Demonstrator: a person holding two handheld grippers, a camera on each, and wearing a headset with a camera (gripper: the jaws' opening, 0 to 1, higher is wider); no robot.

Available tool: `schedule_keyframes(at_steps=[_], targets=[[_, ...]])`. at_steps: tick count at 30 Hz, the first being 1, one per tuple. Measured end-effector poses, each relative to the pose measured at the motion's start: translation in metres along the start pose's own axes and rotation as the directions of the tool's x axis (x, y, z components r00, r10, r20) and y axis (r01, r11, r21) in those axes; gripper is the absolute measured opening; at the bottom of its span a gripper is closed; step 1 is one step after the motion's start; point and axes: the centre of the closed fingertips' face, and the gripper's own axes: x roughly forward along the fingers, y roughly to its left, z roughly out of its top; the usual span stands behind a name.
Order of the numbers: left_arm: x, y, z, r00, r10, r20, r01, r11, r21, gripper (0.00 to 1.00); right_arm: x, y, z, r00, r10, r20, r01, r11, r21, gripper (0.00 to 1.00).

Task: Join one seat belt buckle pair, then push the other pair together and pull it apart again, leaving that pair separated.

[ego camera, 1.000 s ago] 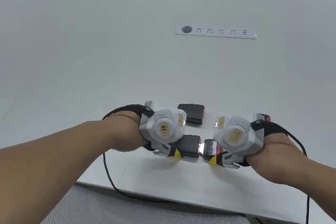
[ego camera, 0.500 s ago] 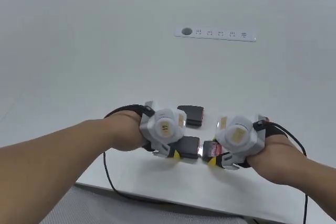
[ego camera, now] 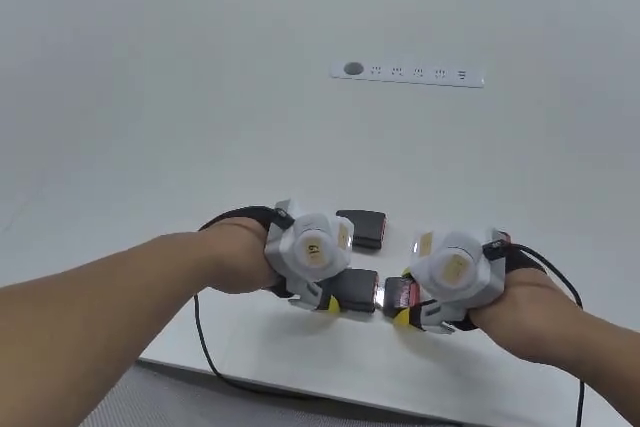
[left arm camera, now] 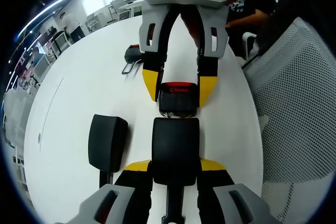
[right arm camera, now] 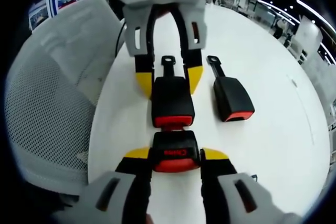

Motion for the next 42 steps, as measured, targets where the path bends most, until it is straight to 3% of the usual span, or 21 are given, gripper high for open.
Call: schedule_keyframes(at_steps=[4, 7, 16, 21, 29, 35, 42], targets=[[-0.001, -0.001, -0.001, 0.9996, 0.008, -0.029, -0.007, 0.999, 0.032, 0.34, -0.003, 0.0, 0.004, 0.9998, -0.001, 0.021, 0.001, 1.0, 0.015, 0.37], [-0.006, -0.002, 0.0, 0.9995, 0.014, -0.029, -0.013, 0.999, 0.041, 0.33, -0.009, 0.001, 0.012, 0.9991, 0.002, 0.042, -0.003, 1.0, 0.023, 0.36], [-0.033, 0.007, 0.02, 0.9984, 0.048, 0.029, -0.048, 0.999, 0.023, 0.33, -0.024, -0.002, 0.021, 0.997, -0.002, 0.077, 0.0, 1.0, 0.029, 0.36], [-0.037, 0.023, 0.028, 0.9954, 0.081, 0.051, -0.083, 0.996, 0.024, 0.33, -0.032, -0.013, 0.017, 0.9965, -0.022, 0.08, 0.02, 1.0, 0.023, 0.36], [-0.035, 0.055, 0.03, 0.9926, 0.114, 0.043, -0.115, 0.993, 0.027, 0.34, -0.044, -0.045, -0.005, 0.9962, -0.068, 0.055, 0.066, 0.997, 0.032, 0.36], [-0.03, 0.075, 0.03, 0.9926, 0.118, 0.028, -0.12, 0.991, 0.057, 0.36, -0.055, -0.071, -0.032, 0.9943, -0.104, 0.022, 0.103, 0.993, 0.052, 0.36], [-0.025, 0.087, 0.027, 0.9945, 0.104, 0.013, -0.104, 0.992, 0.074, 0.37, -0.063, -0.089, -0.065, 0.9927, -0.119, -0.02, 0.12, 0.989, 0.09, 0.36]])
